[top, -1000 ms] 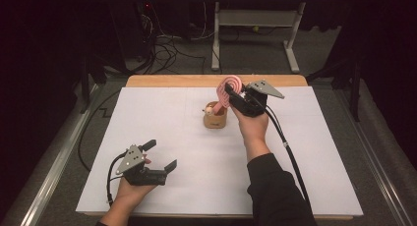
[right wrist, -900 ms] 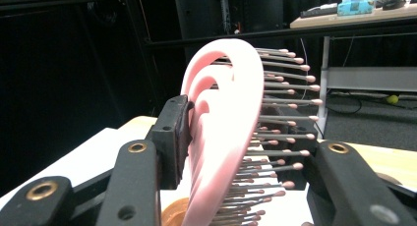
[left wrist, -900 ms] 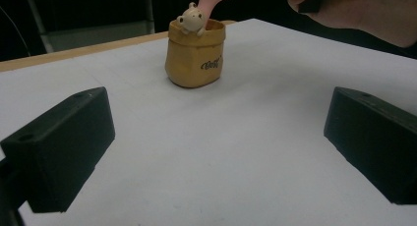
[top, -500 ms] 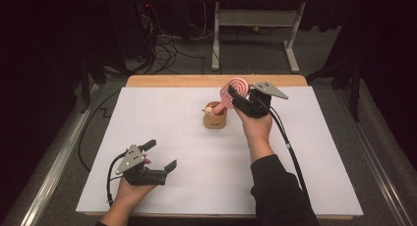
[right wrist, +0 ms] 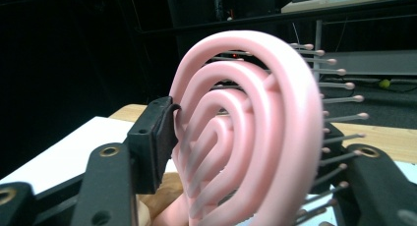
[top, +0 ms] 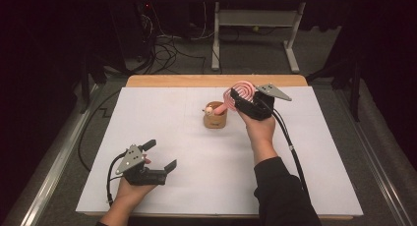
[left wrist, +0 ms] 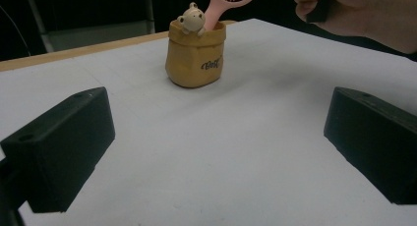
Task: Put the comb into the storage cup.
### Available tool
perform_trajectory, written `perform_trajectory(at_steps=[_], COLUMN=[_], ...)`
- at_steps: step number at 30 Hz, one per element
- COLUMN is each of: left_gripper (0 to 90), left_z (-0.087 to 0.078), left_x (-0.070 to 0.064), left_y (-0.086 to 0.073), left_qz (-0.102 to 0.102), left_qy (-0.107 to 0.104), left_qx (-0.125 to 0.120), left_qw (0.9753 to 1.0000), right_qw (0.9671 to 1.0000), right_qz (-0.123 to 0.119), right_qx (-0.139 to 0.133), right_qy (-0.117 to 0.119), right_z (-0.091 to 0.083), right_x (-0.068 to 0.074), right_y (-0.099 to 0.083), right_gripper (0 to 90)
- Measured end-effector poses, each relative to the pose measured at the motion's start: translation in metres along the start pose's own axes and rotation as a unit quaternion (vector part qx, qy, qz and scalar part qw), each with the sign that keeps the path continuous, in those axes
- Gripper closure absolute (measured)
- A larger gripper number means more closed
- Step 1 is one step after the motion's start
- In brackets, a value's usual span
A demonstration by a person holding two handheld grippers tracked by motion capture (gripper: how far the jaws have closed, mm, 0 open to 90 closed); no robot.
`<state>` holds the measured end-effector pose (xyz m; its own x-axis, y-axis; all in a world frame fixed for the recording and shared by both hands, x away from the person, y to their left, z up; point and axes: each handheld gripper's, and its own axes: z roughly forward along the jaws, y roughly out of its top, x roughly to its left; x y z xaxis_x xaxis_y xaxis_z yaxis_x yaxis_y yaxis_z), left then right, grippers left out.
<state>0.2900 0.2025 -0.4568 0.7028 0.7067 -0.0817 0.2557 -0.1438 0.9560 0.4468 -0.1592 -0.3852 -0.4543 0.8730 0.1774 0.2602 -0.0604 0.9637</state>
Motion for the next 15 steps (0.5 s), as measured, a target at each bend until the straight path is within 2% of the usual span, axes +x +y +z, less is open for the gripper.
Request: perform_trajectory(at_steps=[15], left_gripper=[0.0], left_z=[0.0008], left_x=[-0.0004], left_y=[-0.0003], left_qz=[0.001], left_qy=[0.001], left_qx=[0.001], left_qw=[1.0000], right_qw=[0.9999], right_qz=[-0.001], right_qx=[0.016], right_qy=[0.003], right_z=[-0.0019], right_x=[-0.0053], right_y=[-0.0055], right_gripper=[31.6])
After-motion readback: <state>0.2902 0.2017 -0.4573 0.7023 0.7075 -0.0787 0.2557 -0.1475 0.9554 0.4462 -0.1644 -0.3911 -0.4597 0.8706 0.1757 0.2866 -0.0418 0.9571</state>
